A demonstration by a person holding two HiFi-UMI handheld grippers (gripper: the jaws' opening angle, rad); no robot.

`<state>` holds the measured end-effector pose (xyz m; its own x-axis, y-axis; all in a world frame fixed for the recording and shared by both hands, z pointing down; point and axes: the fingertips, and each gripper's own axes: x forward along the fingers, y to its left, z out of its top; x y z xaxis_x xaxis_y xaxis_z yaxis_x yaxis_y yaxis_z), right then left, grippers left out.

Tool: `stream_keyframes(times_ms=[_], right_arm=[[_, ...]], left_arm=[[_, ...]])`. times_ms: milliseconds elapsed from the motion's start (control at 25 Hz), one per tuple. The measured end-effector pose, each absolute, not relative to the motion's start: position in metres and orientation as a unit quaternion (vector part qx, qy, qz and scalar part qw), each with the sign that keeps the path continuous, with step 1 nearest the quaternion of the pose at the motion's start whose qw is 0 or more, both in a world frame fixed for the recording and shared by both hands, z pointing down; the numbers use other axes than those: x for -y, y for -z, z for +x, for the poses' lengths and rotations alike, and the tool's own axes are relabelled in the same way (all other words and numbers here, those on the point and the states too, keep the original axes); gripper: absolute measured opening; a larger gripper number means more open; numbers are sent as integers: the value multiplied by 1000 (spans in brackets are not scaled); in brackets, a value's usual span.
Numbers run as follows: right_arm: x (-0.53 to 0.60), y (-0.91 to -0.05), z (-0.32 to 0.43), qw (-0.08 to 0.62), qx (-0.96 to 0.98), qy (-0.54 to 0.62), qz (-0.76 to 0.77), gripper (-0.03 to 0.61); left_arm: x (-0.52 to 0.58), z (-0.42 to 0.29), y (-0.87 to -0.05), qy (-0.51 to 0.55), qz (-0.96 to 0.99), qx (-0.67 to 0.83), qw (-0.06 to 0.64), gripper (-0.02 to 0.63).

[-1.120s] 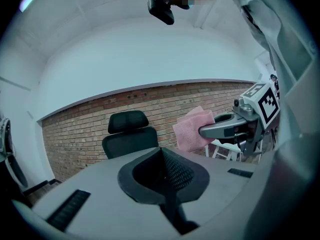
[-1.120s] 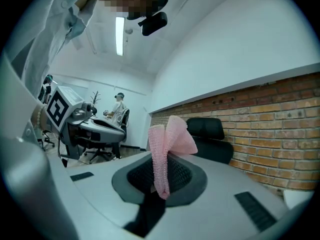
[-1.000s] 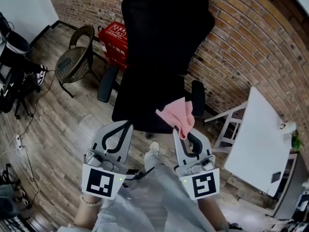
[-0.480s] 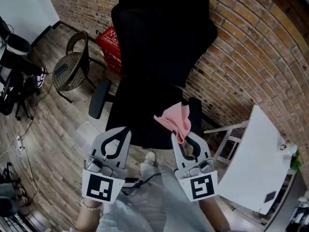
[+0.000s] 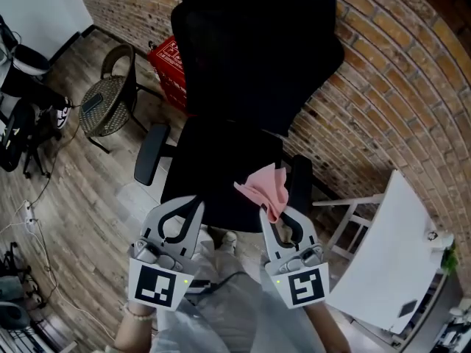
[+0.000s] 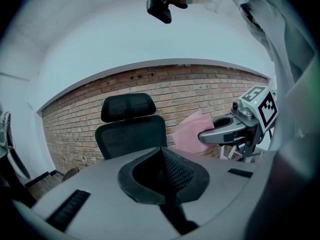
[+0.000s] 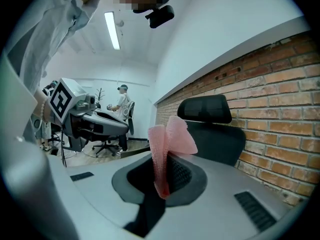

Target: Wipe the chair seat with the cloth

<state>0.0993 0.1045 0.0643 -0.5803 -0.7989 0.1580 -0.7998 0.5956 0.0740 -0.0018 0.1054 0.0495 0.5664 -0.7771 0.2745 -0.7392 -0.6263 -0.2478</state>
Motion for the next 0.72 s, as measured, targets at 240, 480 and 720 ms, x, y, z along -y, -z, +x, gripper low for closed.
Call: stream_keyframes(times_ms=[240,480,720], right_arm=[[-86,-86,92,104,887,-8,451,57],[-60,-113,87,118,880,-21,460,57],[-29,-153,83,143,871,-29,469,57]], left_arm=[[-85,-11,-70,190,-888,-417,42,18],[-58,-23,-95,198,-890,-409,36,18],[-24,-29,-132,205,-894,-397,21,18]])
